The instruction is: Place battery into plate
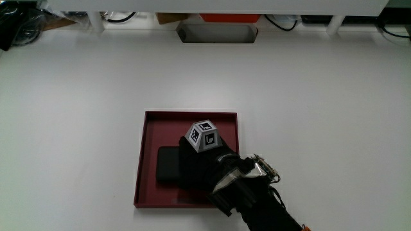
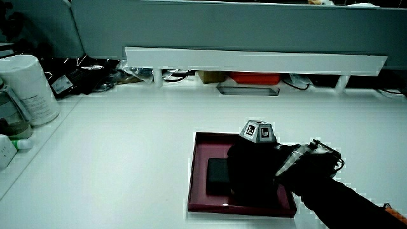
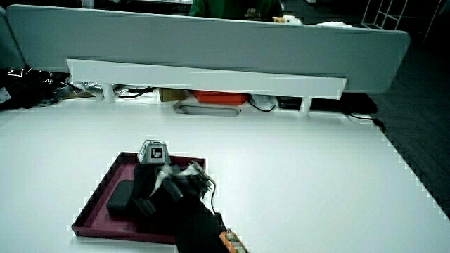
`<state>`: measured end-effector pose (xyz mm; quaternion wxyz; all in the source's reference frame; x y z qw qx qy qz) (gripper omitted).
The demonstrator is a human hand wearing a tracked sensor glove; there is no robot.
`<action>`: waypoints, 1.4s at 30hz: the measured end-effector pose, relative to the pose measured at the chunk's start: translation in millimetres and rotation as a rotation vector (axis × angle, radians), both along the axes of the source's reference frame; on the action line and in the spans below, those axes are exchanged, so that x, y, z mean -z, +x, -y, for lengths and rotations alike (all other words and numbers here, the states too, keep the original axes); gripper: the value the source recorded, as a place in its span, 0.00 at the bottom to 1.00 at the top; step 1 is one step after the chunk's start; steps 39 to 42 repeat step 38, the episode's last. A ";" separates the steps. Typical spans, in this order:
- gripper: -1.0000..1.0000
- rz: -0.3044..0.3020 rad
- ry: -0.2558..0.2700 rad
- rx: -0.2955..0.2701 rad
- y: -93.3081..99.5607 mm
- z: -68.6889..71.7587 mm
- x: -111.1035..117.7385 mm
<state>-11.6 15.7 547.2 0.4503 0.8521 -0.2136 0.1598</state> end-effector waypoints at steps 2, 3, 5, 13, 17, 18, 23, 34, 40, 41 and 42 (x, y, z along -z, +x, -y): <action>0.50 -0.015 0.008 0.001 -1.2 -0.8 -0.9; 0.50 0.000 -0.018 0.010 -1.7 -1.8 -0.4; 0.50 -0.025 -0.012 0.003 -0.8 -3.4 -2.4; 0.29 0.016 -0.103 -0.005 11.7 -4.3 -0.2; 0.18 0.063 -0.141 -0.015 28.4 0.6 15.4; 0.15 0.079 -0.146 -0.023 33.9 2.3 24.4; 0.00 0.095 -0.187 0.027 63.3 3.6 48.8; 0.00 0.225 -0.134 -0.005 132.1 12.7 115.6; 0.00 0.155 -0.072 -0.044 150.8 14.0 140.6; 0.00 0.155 -0.072 -0.044 150.8 14.0 140.6; 0.00 0.155 -0.072 -0.044 150.8 14.0 140.6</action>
